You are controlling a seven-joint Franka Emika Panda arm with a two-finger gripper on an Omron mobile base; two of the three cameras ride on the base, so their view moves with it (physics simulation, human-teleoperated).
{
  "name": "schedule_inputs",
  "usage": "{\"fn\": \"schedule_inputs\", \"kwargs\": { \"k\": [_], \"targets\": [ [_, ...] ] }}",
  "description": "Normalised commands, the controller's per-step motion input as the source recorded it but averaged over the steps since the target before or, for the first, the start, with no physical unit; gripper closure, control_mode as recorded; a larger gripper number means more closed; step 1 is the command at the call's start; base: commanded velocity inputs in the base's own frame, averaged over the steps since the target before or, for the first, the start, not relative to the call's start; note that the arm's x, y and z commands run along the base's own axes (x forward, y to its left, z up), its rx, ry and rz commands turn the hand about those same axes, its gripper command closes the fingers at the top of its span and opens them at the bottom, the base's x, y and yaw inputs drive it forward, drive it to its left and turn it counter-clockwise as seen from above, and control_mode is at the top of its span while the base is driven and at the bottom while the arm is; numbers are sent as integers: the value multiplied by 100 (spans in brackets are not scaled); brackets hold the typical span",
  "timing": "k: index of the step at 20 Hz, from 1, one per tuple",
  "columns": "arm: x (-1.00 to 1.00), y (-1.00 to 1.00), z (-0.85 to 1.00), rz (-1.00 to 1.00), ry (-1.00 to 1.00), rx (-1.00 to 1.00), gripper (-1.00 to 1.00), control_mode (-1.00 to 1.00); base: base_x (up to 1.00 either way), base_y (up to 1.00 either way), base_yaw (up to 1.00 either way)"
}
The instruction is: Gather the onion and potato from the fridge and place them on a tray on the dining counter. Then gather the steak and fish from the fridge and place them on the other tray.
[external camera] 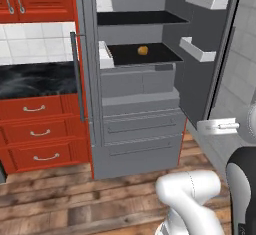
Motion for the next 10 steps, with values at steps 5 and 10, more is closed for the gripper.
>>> {"fn": "schedule_inputs", "kwargs": {
  "k": [5,10],
  "targets": [
    [0,0,0,0,0,0,-100,100,60,-36,2],
    [0,0,0,0,0,0,-100,100,53,-28,0]
  ]
}}
